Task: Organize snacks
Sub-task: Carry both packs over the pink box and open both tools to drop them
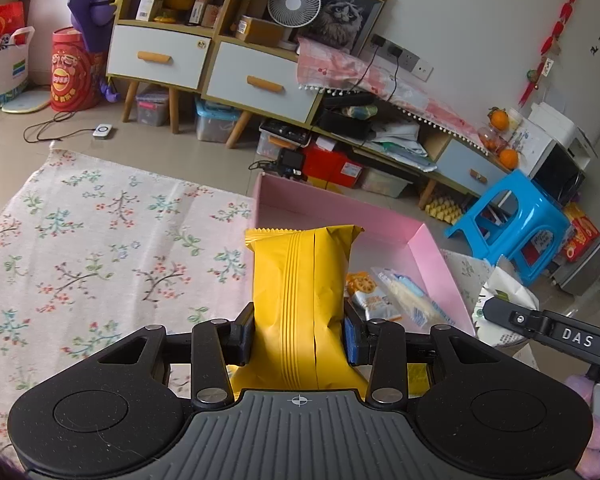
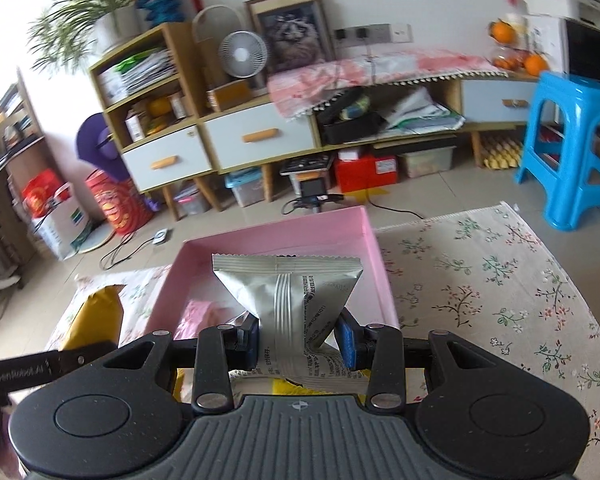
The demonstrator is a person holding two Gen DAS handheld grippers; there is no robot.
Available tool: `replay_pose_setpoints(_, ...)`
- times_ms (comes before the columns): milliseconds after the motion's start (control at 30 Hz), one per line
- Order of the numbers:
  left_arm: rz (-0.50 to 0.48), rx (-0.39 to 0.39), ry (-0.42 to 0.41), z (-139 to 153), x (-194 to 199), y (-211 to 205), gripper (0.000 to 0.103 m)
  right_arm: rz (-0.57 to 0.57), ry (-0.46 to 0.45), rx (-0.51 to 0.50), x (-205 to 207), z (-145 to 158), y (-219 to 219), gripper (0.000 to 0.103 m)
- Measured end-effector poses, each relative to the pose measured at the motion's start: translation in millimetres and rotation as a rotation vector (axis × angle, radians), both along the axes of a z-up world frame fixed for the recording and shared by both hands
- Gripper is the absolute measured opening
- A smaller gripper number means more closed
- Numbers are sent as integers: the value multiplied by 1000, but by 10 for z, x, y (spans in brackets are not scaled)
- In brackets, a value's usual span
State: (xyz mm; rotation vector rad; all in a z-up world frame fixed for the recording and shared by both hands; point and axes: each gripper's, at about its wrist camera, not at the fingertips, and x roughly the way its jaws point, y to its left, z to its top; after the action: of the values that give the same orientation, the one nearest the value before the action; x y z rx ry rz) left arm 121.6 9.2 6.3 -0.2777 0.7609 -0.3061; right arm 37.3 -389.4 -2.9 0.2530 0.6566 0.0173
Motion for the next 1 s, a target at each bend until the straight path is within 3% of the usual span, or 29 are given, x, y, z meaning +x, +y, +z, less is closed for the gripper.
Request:
replay_pose_setpoints(467, -60, 89, -27, -78, 481, -467, 38, -30, -15, 19, 529, -57, -103, 26)
replay_pose_setpoints(1000, -75, 116, -52, -234, 918, -764, 38, -17, 0, 19, 846, -298, -83, 26)
